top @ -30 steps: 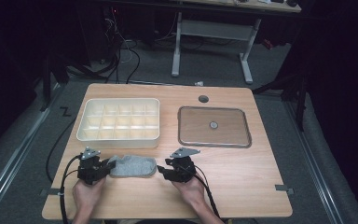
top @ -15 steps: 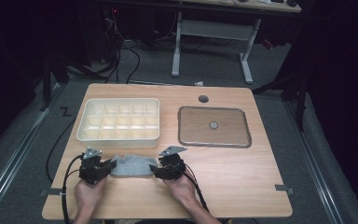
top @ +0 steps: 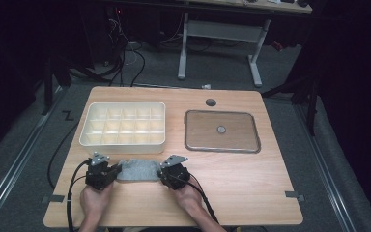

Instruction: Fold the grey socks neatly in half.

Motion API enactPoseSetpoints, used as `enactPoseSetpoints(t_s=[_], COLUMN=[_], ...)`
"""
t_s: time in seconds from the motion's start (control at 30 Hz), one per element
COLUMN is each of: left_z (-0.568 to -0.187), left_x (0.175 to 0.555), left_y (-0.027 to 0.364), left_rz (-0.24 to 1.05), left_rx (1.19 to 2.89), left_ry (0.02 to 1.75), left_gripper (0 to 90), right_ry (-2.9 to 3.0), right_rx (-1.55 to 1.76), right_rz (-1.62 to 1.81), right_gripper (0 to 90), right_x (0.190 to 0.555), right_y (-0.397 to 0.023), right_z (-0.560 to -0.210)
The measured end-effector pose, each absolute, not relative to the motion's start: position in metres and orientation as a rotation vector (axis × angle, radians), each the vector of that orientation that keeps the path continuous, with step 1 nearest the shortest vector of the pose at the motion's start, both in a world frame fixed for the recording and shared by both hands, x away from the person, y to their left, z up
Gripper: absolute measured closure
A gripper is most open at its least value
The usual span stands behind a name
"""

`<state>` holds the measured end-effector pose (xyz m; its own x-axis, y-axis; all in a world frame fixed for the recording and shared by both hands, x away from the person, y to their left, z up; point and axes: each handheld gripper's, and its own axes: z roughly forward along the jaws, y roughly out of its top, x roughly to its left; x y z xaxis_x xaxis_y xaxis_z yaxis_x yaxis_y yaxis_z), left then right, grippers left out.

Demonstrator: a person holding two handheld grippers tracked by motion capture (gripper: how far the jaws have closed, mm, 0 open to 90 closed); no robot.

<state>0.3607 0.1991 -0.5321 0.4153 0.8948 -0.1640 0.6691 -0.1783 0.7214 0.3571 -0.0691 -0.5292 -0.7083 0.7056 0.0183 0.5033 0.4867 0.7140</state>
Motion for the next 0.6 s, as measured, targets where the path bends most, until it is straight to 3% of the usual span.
enactPoseSetpoints(t_s=[0.6], left_z=[-0.523], left_x=[0.354], left_y=[0.186], left_rz=[0.206], left_rx=[1.88], left_ry=[1.221], left_gripper=[86.3], right_ry=[2.415], right_rx=[1.071], right_rz=[1.073], right_gripper=[83.6], right_x=[0.349], right_y=[-0.105], right_z=[-0.519])
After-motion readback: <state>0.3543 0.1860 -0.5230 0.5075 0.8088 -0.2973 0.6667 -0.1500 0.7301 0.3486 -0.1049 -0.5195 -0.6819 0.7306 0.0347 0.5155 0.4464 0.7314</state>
